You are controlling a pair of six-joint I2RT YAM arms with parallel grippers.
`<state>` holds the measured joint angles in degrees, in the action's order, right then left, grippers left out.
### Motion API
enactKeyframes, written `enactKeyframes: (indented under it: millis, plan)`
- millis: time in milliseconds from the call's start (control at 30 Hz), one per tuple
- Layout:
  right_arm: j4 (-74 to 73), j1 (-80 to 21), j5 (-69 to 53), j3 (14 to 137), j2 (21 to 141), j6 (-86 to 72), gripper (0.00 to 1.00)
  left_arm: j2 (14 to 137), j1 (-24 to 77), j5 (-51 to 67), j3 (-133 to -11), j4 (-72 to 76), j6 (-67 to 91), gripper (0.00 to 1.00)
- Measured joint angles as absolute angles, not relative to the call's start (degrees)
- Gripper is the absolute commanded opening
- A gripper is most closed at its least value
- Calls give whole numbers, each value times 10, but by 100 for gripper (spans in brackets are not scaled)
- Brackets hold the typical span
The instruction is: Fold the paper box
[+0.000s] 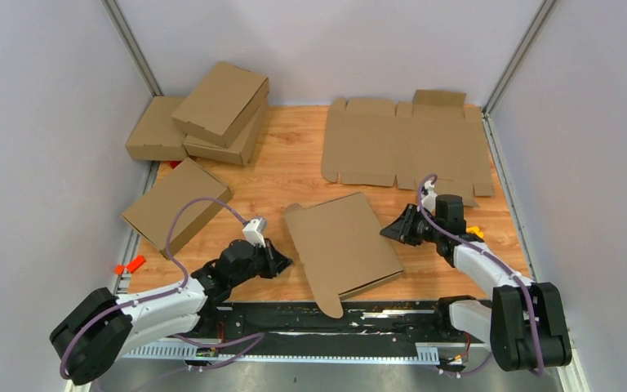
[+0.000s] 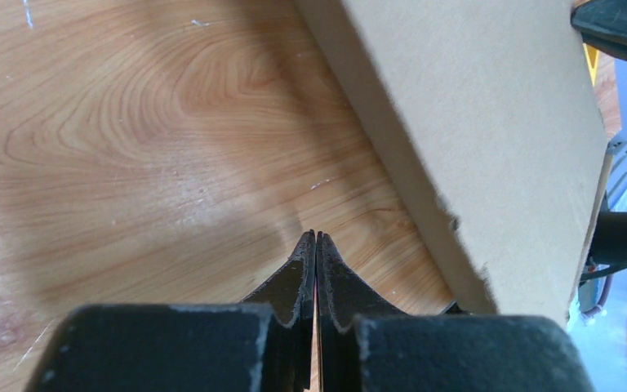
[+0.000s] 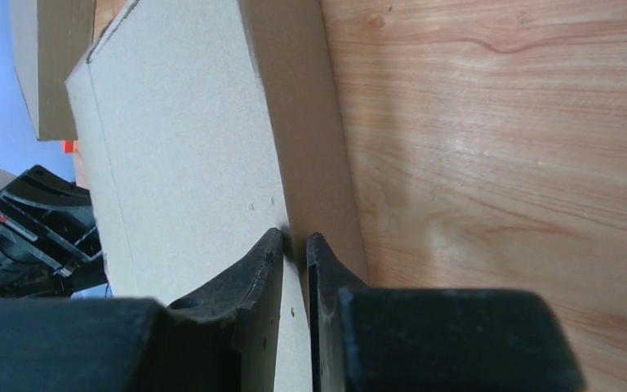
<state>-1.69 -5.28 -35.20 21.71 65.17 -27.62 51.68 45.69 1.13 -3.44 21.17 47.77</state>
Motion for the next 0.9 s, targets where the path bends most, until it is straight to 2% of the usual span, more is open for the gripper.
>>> enactKeyframes:
  millis: [300, 367, 600, 900]
  plan:
    - [-28, -52, -280, 222, 636, -296, 5, 517, 457, 10, -33, 200, 478, 3]
    - [-28, -51, -263, 222, 637, -298, 0, 525, 457, 10, -33, 202, 478, 2]
    - [-60, -51, -209, 218, 675, -291, 0, 607, 457, 21, -33, 274, 485, 0]
    - [-76, -70, -199, 215, 681, -288, 0, 727, 491, 24, -68, 370, 491, 0]
